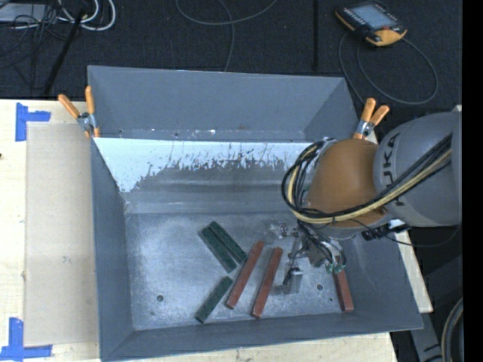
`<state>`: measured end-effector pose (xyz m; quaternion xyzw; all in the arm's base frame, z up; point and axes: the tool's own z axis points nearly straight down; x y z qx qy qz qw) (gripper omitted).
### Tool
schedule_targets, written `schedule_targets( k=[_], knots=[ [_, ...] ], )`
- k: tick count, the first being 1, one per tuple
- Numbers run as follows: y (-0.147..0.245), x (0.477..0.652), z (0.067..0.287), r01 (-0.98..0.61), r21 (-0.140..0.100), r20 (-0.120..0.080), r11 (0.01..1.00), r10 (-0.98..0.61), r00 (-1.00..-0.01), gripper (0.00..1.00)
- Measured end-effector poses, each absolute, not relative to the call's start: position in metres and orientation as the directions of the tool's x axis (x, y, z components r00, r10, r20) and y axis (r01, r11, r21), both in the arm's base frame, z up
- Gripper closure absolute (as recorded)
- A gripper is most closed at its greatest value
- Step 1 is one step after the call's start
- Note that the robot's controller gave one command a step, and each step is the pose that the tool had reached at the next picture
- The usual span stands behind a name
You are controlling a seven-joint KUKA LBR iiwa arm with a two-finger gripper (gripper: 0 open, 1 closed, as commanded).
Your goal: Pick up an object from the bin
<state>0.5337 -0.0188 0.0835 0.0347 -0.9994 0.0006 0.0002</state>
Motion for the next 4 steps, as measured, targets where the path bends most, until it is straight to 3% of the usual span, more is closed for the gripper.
schedule_targets(
  k=[1, 2, 3, 4],
  knots=[
    [0.008, 0.568, 0.077, -0.242, 0.004, -0.001, 0.970, -0.242, -0.970, 0.00],
    [0.021, 0.571, 0.080, -0.178, 0.000, 0.000, 0.984, -0.178, -0.984, 0.00],
    [0.040, 0.581, 0.078, 0.026, 0.000, -0.001, 1.000, 0.026, -1.000, 0.00],
    [0.046, 0.586, 0.078, -0.080, 0.001, -0.001, 0.997, -0.080, -0.997, 0.00]
  ],
)
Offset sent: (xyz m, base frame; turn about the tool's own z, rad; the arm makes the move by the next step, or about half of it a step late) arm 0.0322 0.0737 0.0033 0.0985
